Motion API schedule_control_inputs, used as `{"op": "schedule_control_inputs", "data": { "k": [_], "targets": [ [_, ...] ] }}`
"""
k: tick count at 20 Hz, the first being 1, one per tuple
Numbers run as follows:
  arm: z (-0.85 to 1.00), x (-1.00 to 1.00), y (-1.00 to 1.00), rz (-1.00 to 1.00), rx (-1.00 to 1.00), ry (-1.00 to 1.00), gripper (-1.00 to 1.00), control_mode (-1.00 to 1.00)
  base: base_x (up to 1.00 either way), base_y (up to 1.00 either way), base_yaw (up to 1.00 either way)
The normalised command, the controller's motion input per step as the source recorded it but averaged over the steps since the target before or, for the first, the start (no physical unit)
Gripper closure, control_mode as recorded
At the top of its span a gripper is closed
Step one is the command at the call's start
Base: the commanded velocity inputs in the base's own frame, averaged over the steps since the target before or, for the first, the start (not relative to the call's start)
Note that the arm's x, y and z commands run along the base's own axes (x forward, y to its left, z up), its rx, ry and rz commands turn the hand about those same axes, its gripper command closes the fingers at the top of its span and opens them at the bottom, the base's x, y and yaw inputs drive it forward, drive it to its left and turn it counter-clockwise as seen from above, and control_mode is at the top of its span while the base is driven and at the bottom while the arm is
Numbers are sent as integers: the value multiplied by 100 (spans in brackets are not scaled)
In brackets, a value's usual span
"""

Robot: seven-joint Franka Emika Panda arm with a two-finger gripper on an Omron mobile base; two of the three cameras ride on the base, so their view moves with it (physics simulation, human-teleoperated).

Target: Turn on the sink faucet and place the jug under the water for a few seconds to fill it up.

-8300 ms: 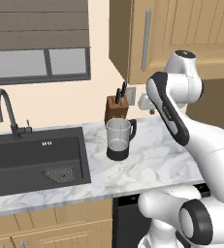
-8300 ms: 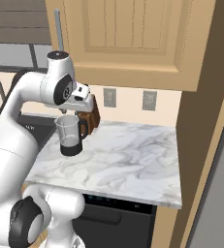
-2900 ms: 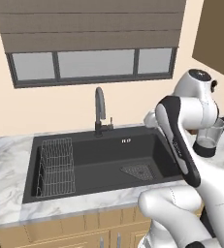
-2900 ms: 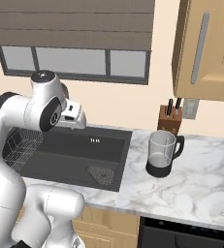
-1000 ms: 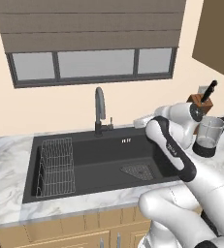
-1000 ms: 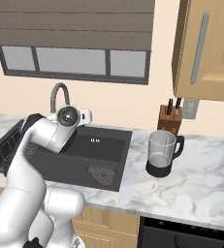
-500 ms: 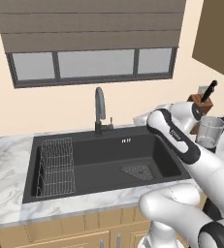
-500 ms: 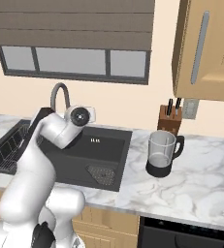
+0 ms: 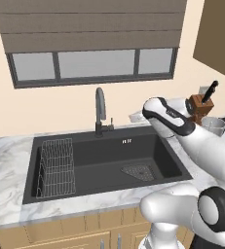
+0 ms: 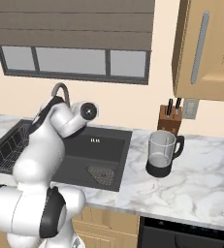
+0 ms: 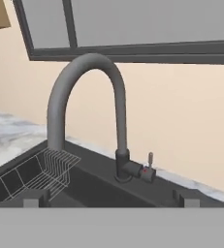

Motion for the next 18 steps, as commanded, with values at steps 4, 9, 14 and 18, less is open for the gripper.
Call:
{"op": "schedule_control_inputs", "data": {
  "k": [4, 9, 14, 18],
  "targets": [
    [-38, 31, 0, 9, 0, -3, -100, -100, 0, 0, 0],
    [-45, 13, 1, 7, 0, -11, -100, -100, 0, 0, 0],
    [-34, 13, 9, 1, 0, -10, -100, -100, 0, 0, 0],
    [-19, 18, 21, 0, 0, -7, -100, -100, 0, 0, 0]
  ]
}}
